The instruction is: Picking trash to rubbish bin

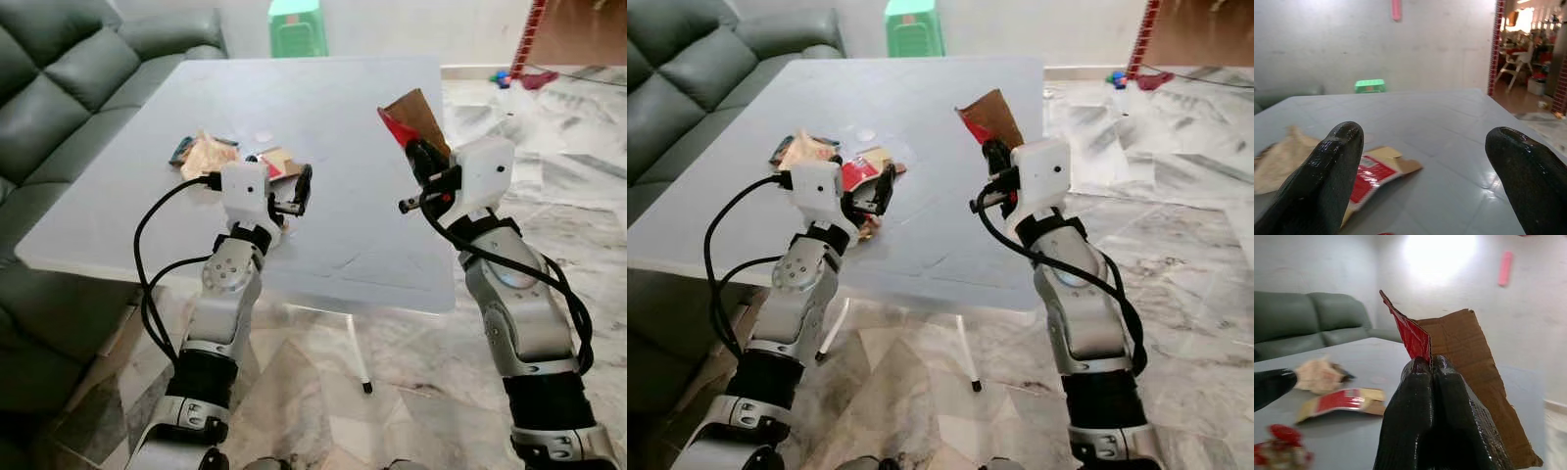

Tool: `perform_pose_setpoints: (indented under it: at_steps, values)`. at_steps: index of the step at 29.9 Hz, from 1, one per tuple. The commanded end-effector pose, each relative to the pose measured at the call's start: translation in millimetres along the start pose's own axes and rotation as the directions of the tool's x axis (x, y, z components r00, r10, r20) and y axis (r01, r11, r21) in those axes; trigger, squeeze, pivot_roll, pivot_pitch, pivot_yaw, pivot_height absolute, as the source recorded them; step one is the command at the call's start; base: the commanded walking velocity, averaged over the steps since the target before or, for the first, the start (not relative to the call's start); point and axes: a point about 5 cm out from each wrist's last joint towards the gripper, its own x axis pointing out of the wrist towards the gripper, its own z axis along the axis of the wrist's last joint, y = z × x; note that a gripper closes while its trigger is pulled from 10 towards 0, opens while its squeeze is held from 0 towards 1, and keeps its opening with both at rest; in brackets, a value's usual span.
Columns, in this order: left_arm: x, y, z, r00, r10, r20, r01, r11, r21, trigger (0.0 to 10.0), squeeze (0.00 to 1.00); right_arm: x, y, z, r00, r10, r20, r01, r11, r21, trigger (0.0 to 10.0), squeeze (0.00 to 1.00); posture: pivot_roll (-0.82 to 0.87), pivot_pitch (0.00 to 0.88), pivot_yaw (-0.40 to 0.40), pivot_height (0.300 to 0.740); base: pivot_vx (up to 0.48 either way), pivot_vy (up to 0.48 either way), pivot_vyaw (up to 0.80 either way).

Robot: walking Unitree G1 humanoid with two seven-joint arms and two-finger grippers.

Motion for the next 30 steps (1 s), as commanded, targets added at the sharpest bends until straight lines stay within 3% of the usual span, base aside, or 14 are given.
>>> perform_pose_setpoints:
  at_steps: [1, 10, 21, 25, 26, 27, 29, 30]
  values:
    - [-2.4, 6.0, -4.4, 0.999, 0.024, -0.021, -0.024, 1.0, 0.007, 10.0, 0.0, 1.4, 2.3, 5.9, 1.0, 0.007, 0.019, -0.007, 1.0, -0.002, 0.0, 0.0, -0.08, 0.109, 0.085, 0.74, 0.0, 0.0, 0.0]
    - [-1.9, 11.5, -6.3, 0.998, 0.057, -0.032, -0.057, 0.998, -0.002, 10.0, 0.0, 0.0, 1.5, 5.3, 1.0, 0.007, 0.013, -0.007, 1.0, -0.005, 0.0, 0.0, -0.08, 0.115, 0.081, 0.74, 0.0, 0.0, 0.0]
    - [-1.6, 21.5, -45.8, 0.97, 0.061, -0.235, -0.073, 0.996, -0.043, 10.0, 0.0, -4.5, 3.7, 4.1, 0.999, 0.032, -0.011, -0.032, 0.999, 0.003, 0.0, 0.0, -0.12, 0.138, 0.074, 0.74, 0.0, 0.0, 0.0]
    - [1.8, 25.1, -55.8, 0.953, 0.054, -0.299, -0.077, 0.995, -0.065, 10.0, 0.0, -9.7, 10.0, 4.3, 0.988, 0.144, -0.064, -0.142, 0.989, 0.036, 0.0, 0.0, -0.15, 0.15, 0.078, 0.74, 0.0, 0.0, 0.0]
    - [4.7, 23.5, -57.3, 0.949, 0.034, -0.314, -0.054, 0.997, -0.056, 10.0, 0.0, -16.4, 15.0, 0.9, 0.965, 0.229, -0.125, -0.223, 0.973, 0.061, 0.0, 0.0, -0.17, 0.154, 0.079, 0.74, 0.0, 0.0, 0.0]
    - [4.7, 23.5, -57.3, 0.949, 0.034, -0.314, -0.054, 0.997, -0.056, 10.0, 0.0, -16.4, 15.0, 0.9, 0.965, 0.229, -0.125, -0.223, 0.973, 0.061, 0.0, 0.0, -0.17, 0.154, 0.079, 0.74, 0.0, 0.0, 0.0]
    - [9.7, 21.5, -57.3, 0.947, 0.018, -0.319, -0.036, 0.998, -0.048, 10.0, 0.0, -30.4, 24.7, -3.0, 0.917, 0.346, -0.199, -0.327, 0.937, 0.122, 0.0, 0.0, -0.19, 0.161, 0.085, 0.74, 0.0, 0.0, 0.0]
    - [10.5, 20.7, -57.4, 0.947, 0.014, -0.322, -0.031, 0.998, -0.047, 10.0, 0.0, -32.9, 26.0, -2.5, 0.912, 0.36, -0.199, -0.342, 0.932, 0.117, 0.0, 0.0, -0.19, 0.161, 0.086, 0.74, 0.0, 0.0, 0.0]
